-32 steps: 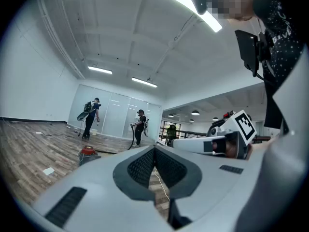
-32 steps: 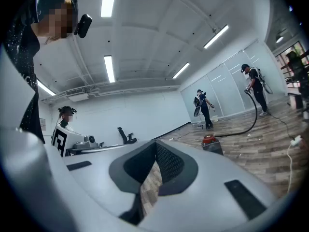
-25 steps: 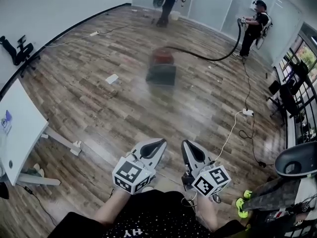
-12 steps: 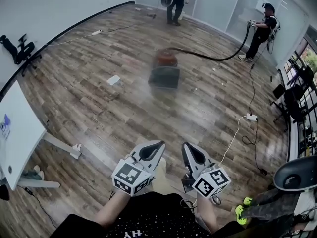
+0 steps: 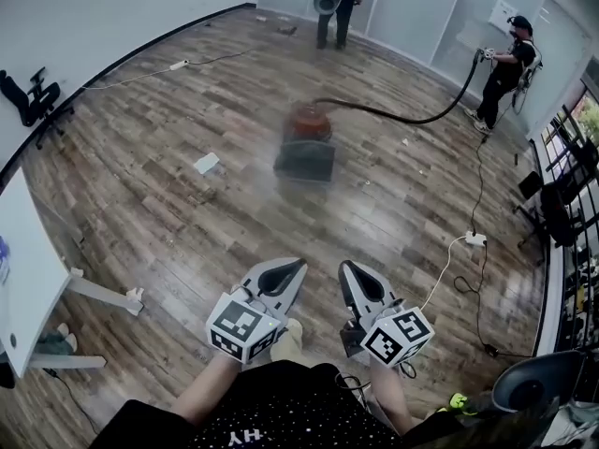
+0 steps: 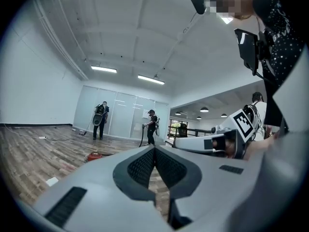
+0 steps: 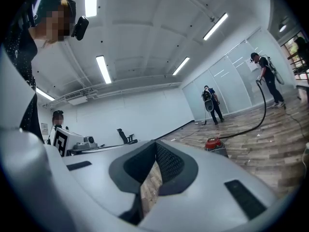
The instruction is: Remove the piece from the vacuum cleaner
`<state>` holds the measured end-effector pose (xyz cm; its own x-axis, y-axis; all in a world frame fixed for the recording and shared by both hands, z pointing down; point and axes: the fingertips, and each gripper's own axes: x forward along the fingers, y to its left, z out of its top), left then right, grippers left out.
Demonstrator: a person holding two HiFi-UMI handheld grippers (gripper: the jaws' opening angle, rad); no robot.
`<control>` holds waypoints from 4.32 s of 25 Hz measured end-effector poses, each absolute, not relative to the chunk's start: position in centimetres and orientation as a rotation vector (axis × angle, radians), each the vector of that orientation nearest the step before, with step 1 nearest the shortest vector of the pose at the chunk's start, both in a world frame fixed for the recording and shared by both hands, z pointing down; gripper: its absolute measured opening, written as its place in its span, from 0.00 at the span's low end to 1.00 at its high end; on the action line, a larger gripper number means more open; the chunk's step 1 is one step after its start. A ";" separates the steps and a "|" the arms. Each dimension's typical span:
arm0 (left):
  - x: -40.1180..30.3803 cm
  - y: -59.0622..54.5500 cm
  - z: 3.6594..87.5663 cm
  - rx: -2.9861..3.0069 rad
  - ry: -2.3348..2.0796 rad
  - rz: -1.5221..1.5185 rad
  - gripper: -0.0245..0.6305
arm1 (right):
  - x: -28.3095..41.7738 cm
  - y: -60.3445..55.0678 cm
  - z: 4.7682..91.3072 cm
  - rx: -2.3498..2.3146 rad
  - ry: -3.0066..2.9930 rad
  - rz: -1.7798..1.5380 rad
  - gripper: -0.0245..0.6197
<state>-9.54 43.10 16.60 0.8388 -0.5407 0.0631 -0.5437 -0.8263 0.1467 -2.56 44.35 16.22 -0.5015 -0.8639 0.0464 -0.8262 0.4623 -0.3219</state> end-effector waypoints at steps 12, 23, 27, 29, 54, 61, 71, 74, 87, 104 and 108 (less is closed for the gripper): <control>-4.0 32.7 17.0 2.849 -0.836 0.035 0.05 | 2.1 34.0 17.3 -1.478 2.599 -0.495 0.06; -1.4 27.0 17.9 2.859 -0.825 0.080 0.05 | 3.7 27.7 17.7 -1.446 2.615 -0.495 0.06; -1.4 25.4 18.1 2.843 -0.830 0.087 0.05 | 4.2 26.5 18.3 -1.462 2.608 -0.532 0.06; -1.4 24.4 18.5 2.830 -0.837 0.089 0.05 | 4.4 25.7 18.4 -1.462 2.609 -0.534 0.06; 4.6 -3.4 18.1 2.826 -0.777 0.099 0.05 | 11.7 -0.6 18.7 -1.557 2.514 -0.611 0.06; 4.9 -10.4 19.5 2.805 -0.781 0.118 0.05 | 11.6 -7.5 19.8 -1.538 2.513 -0.629 0.06; 6.7 -15.1 19.3 2.816 -0.737 0.112 0.05 | 13.8 -12.2 19.4 -1.597 2.480 -0.627 0.06; 7.3 -16.5 19.4 2.803 -0.747 0.115 0.05 | 14.3 -13.7 19.6 -1.587 2.501 -0.647 0.06; 10.9 -28.1 20.0 2.786 -0.799 0.057 0.05 | 17.8 -26.2 19.9 -1.452 2.580 -0.658 0.06; 12.4 -38.0 27.4 2.798 -0.870 0.101 0.05 | 21.1 -36.2 27.8 -1.390 2.611 -0.696 0.06; 11.7 -39.3 31.8 2.785 -0.913 0.113 0.05 | 21.4 -37.5 31.7 -1.405 2.617 -0.689 0.06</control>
